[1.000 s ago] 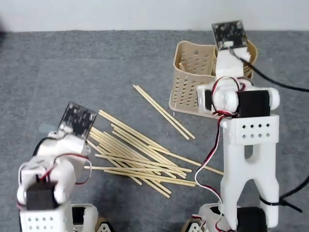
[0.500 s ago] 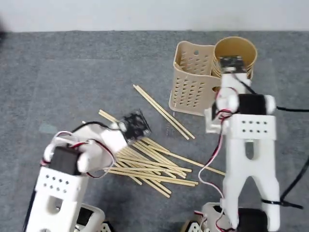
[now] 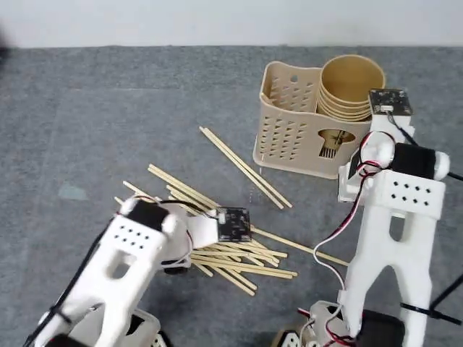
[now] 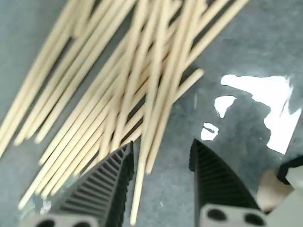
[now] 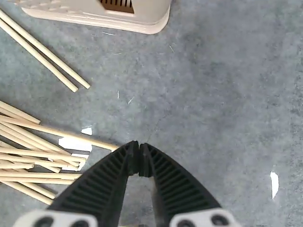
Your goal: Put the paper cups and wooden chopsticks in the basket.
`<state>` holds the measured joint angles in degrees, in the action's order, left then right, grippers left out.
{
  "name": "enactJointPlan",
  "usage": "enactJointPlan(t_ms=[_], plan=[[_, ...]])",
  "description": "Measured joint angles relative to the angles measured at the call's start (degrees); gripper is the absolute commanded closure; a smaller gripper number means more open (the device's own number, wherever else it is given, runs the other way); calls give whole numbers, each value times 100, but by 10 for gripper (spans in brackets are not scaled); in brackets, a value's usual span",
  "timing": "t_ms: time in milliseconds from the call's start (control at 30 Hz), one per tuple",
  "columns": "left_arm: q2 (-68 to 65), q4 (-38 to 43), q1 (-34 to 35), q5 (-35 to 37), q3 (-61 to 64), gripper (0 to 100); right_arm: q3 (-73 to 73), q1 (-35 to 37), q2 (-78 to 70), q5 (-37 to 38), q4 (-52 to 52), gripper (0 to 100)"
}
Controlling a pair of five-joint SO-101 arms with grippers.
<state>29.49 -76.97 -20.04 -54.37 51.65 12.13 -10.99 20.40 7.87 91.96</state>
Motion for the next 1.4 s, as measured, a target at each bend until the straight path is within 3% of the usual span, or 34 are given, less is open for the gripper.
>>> enactJointPlan(t_ms=[200, 500, 733, 1167, 1400], plan=[[-615, 607, -79, -9, 0, 814, 0, 0, 0, 0, 0, 990], [-1705, 1319, -79, -9, 0, 903, 0, 0, 0, 0, 0, 990], [-1802, 1354, -123, -44, -18, 984, 0, 0, 0, 0, -9, 990], [-1793, 1398, -114, -18, -9, 987, 0, 0, 0, 0, -9, 990], [-633, 677, -105, -18, 0, 988, 0, 0, 0, 0, -9, 990]])
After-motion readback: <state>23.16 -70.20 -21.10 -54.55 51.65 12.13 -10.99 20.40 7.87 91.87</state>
